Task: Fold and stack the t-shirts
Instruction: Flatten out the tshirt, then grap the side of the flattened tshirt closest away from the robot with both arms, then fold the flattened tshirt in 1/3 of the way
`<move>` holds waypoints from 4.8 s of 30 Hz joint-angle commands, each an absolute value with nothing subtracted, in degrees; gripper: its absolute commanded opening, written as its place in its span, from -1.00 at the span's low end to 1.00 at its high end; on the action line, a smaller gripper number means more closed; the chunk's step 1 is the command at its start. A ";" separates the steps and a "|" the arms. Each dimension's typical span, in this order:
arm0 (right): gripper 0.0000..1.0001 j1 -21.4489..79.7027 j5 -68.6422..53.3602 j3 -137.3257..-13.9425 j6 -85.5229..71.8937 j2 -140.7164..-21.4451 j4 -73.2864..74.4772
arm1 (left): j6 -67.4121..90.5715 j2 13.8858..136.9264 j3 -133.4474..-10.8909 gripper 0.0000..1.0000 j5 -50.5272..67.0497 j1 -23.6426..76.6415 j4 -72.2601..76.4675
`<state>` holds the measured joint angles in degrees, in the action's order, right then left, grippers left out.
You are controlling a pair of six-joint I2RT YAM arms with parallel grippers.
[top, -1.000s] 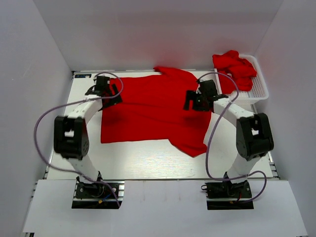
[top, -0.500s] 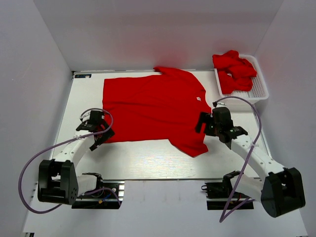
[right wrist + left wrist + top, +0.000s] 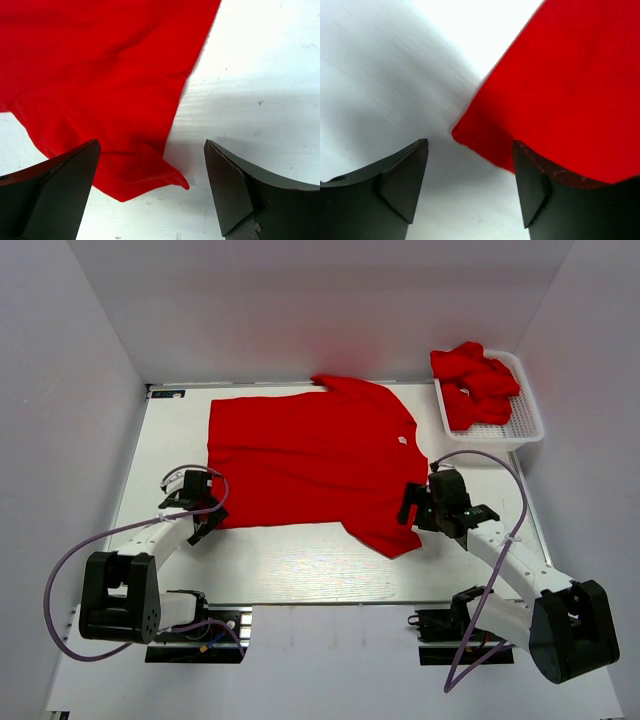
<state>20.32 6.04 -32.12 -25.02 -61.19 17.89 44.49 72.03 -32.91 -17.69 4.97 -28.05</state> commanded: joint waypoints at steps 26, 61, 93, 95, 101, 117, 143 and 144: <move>-1.00 20.65 -12.47 -28.38 -27.25 -63.55 26.44 | 41.40 67.42 -29.00 -1.00 -11.86 4.39 -23.19; -1.00 13.81 -14.42 -57.72 -31.90 -80.15 12.22 | 40.78 74.35 -49.12 -1.00 -14.23 3.16 -24.18; -0.75 6.85 -13.45 -91.64 -27.25 -115.71 12.20 | 41.92 100.90 -69.16 -0.76 -12.74 -0.62 -16.78; -0.18 6.86 -11.87 -96.75 -27.25 -119.07 15.62 | 41.92 100.90 -71.70 0.40 -13.53 -1.14 -18.10; 0.81 7.38 -7.65 -104.33 -24.53 -120.33 20.13 | 42.54 97.74 -78.04 1.00 -17.75 -1.67 -25.14; 0.81 8.00 -16.23 -71.64 -22.76 -105.02 10.29 | 37.00 101.24 -66.80 1.00 4.29 0.70 -15.12; 0.81 7.73 -12.82 -32.68 -24.10 -65.13 20.58 | 37.00 63.56 -37.61 1.00 -0.53 1.23 -32.09; 0.81 7.65 -14.14 -33.39 -22.60 -64.00 19.70 | 37.00 63.55 -38.40 1.00 -1.22 1.23 -31.30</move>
<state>7.51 -12.01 -30.83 -27.53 -66.59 17.50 37.41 66.39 -35.62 1.28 1.26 -30.09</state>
